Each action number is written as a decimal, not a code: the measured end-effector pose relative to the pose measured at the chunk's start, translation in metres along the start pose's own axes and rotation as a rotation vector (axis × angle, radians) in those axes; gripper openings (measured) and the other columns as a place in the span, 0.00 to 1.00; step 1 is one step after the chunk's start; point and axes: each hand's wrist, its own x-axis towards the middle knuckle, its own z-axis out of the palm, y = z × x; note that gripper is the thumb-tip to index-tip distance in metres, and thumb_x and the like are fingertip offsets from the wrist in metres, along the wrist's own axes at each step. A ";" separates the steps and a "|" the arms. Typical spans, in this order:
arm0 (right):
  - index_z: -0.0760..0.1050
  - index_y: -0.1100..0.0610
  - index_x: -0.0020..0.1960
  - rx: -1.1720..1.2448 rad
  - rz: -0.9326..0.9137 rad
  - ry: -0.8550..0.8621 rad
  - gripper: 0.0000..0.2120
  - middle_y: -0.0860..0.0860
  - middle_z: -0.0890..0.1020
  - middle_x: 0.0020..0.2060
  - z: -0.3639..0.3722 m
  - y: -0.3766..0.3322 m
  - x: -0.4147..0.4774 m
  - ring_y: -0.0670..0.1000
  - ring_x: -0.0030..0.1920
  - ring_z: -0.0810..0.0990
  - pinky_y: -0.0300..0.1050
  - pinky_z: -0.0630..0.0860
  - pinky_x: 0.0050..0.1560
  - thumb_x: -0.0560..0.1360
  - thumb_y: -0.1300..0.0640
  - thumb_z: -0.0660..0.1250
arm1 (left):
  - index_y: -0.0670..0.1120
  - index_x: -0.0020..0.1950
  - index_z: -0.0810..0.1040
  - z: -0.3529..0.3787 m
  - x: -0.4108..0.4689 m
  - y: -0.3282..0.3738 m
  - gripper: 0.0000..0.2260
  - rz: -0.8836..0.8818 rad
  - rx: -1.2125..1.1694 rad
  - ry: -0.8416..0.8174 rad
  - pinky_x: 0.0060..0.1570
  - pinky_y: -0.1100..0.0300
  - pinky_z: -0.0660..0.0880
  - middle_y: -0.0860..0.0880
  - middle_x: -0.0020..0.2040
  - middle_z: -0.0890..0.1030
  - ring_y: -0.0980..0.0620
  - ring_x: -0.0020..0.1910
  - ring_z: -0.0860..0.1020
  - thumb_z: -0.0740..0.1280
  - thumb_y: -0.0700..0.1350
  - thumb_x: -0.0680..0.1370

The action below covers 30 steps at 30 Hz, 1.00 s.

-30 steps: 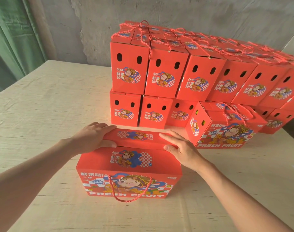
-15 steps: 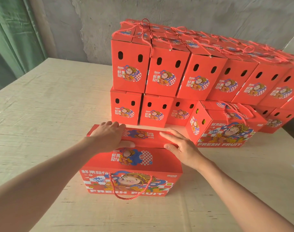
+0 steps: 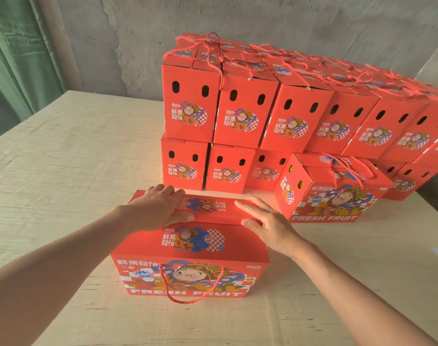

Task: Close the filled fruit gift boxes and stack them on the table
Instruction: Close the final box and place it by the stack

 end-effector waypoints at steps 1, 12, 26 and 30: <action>0.66 0.42 0.70 -0.002 0.013 -0.015 0.24 0.28 0.59 0.64 0.000 0.001 0.000 0.30 0.60 0.63 0.21 0.64 0.49 0.75 0.41 0.57 | 0.46 0.74 0.57 0.000 0.000 0.000 0.48 0.001 -0.003 -0.004 0.63 0.54 0.65 0.45 0.65 0.69 0.46 0.63 0.68 0.36 0.74 0.63; 0.39 0.28 0.68 -0.287 0.068 -0.225 0.19 0.38 0.38 0.73 0.003 -0.013 0.000 0.40 0.73 0.34 0.44 0.37 0.74 0.81 0.41 0.43 | 0.46 0.75 0.53 -0.003 -0.003 0.002 0.61 0.003 0.013 -0.034 0.67 0.53 0.64 0.45 0.67 0.67 0.46 0.66 0.66 0.21 0.77 0.53; 0.38 0.27 0.68 -0.311 0.105 -0.316 0.20 0.36 0.30 0.71 0.003 -0.009 -0.001 0.39 0.70 0.25 0.52 0.31 0.72 0.81 0.41 0.43 | 0.61 0.69 0.27 0.014 -0.021 0.011 0.40 -0.050 -0.100 -0.057 0.68 0.40 0.29 0.51 0.72 0.26 0.48 0.70 0.26 0.19 0.72 0.58; 0.41 0.26 0.68 -0.391 -0.010 -0.246 0.20 0.38 0.33 0.73 0.008 -0.016 0.009 0.47 0.73 0.27 0.50 0.28 0.70 0.81 0.43 0.45 | 0.61 0.70 0.28 0.014 -0.020 0.011 0.41 -0.020 -0.139 -0.035 0.69 0.43 0.31 0.52 0.72 0.27 0.49 0.71 0.26 0.19 0.73 0.58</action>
